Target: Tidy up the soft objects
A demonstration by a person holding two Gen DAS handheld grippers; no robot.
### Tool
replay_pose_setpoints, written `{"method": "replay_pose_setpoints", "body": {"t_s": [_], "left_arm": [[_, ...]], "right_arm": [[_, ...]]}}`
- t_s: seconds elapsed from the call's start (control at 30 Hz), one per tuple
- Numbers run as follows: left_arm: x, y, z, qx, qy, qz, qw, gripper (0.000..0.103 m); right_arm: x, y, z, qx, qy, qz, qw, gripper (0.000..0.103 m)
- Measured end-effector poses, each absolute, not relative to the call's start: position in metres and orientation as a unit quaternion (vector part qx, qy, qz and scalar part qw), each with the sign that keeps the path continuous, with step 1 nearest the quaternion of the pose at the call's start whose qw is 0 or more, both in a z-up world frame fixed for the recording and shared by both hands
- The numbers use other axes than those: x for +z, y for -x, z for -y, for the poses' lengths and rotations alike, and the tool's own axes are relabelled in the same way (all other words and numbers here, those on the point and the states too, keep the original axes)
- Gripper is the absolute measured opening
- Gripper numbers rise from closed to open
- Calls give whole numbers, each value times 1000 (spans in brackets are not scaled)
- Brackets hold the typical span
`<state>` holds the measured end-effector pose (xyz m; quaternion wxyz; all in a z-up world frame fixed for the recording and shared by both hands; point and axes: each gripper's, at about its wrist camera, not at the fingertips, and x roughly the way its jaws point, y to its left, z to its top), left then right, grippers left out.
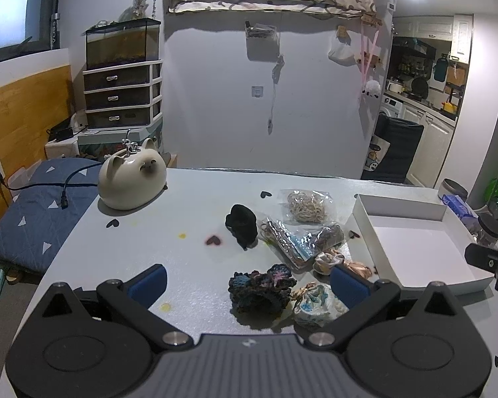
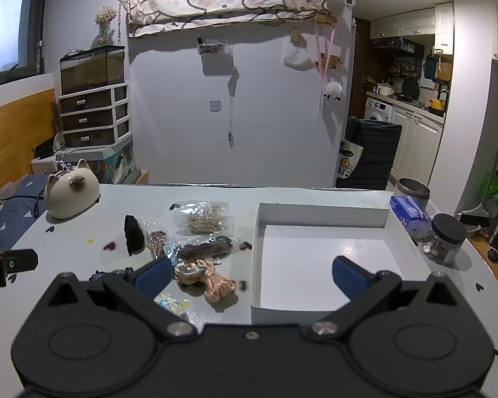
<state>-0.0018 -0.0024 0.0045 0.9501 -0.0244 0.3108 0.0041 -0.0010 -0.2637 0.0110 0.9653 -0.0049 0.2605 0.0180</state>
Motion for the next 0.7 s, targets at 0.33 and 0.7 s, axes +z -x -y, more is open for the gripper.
{"method": "replay_pose_setpoints", "body": {"t_s": [0.33,0.7], "left_arm": [[4,2,2,5,25,-310,950,103],[4,2,2,4,25,-310,951,103]], "right_arm": [[11,1,264,16,4,-263,965,103],[10,0,263,15,4,-263,965,103]]}}
